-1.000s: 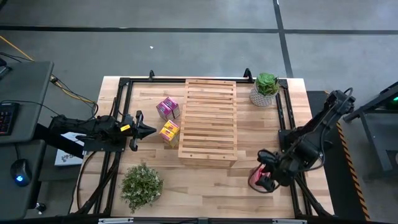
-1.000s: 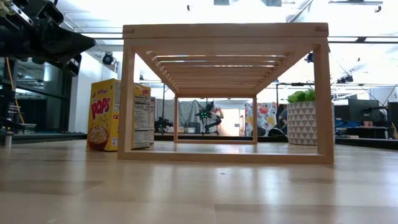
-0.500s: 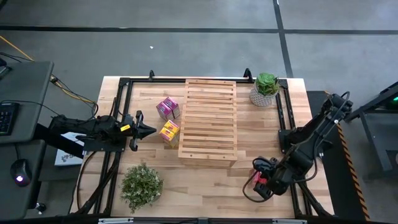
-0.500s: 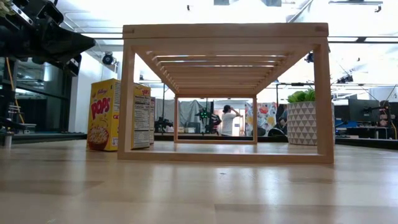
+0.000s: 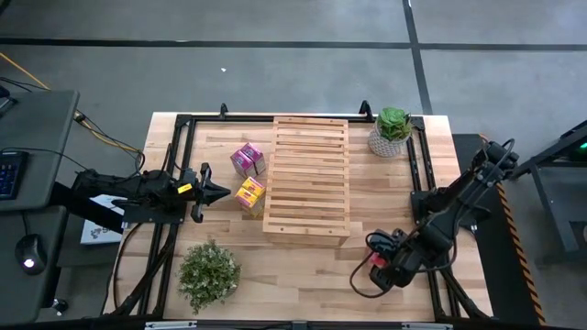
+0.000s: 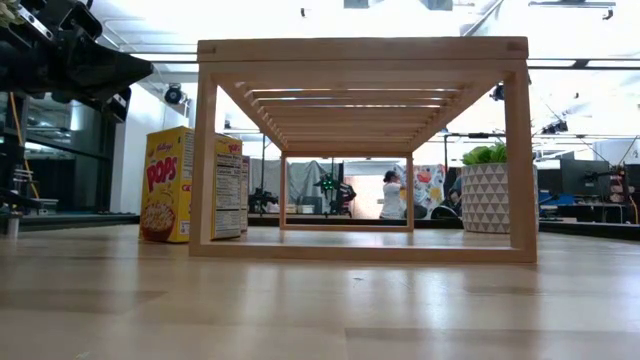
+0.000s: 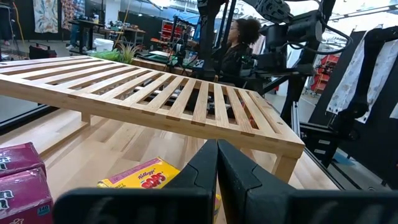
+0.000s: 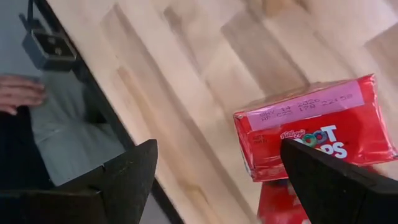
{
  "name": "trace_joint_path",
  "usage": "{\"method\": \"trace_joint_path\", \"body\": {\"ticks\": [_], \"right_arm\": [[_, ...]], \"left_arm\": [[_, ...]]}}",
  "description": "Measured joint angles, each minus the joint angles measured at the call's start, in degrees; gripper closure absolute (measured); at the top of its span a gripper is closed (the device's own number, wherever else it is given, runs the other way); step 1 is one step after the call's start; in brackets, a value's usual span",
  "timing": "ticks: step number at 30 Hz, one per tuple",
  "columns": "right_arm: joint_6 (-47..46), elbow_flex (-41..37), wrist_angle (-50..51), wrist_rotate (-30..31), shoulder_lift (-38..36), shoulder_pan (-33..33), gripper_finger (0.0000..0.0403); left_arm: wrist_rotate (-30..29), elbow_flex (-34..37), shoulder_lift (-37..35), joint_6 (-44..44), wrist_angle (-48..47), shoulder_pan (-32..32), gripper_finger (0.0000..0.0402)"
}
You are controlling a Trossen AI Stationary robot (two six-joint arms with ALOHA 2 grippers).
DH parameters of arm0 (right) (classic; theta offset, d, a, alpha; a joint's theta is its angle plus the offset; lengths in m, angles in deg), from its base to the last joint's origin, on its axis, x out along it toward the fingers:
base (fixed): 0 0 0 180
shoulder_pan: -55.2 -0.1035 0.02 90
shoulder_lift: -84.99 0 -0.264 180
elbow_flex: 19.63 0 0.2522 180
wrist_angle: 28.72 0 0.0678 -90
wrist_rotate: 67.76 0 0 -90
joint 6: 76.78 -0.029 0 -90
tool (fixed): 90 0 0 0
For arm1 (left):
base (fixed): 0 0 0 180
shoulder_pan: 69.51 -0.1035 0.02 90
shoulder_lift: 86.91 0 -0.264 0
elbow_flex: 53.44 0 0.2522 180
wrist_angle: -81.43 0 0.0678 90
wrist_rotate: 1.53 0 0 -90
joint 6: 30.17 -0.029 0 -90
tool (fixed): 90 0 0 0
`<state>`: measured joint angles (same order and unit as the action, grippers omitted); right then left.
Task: Stack cereal on shelf
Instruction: Put the right red cereal box on the shelf
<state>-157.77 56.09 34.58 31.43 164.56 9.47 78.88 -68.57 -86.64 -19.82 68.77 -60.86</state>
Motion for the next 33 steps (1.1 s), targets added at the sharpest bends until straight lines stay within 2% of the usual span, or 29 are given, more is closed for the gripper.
{"method": "trace_joint_path", "body": {"ticks": [8, 17, 25, 29, 33], "right_arm": [[2.6, 0.0, 0.5, 4.4, 0.0, 2.0, 0.0066], [5.0, 0.2, 0.9, 1.4, -0.5, 2.8, 0.0066], [5.8, 9.0, 8.1, 0.7, -0.6, 2.6, 0.0066], [-0.3, 13.9, 15.4, -0.6, -0.6, 2.3, 0.0066], [-8.9, 15.3, 21.4, -1.1, -0.6, 0.6, 0.0066]], "left_arm": [[0.0, 0.0, 0.0, 0.0, 0.0, 0.0, 0.0398], [0.0, 0.0, 0.0, 0.0, 0.0, 0.0, 0.0398], [0.0, 0.0, 0.0, 0.0, 0.0, 0.0, 0.0398], [0.0, 0.0, 0.0, 0.0, 0.0, 0.0, 0.0398], [0.0, 0.0, 0.0, 0.0, 0.0, 0.0, 0.0398]]}}
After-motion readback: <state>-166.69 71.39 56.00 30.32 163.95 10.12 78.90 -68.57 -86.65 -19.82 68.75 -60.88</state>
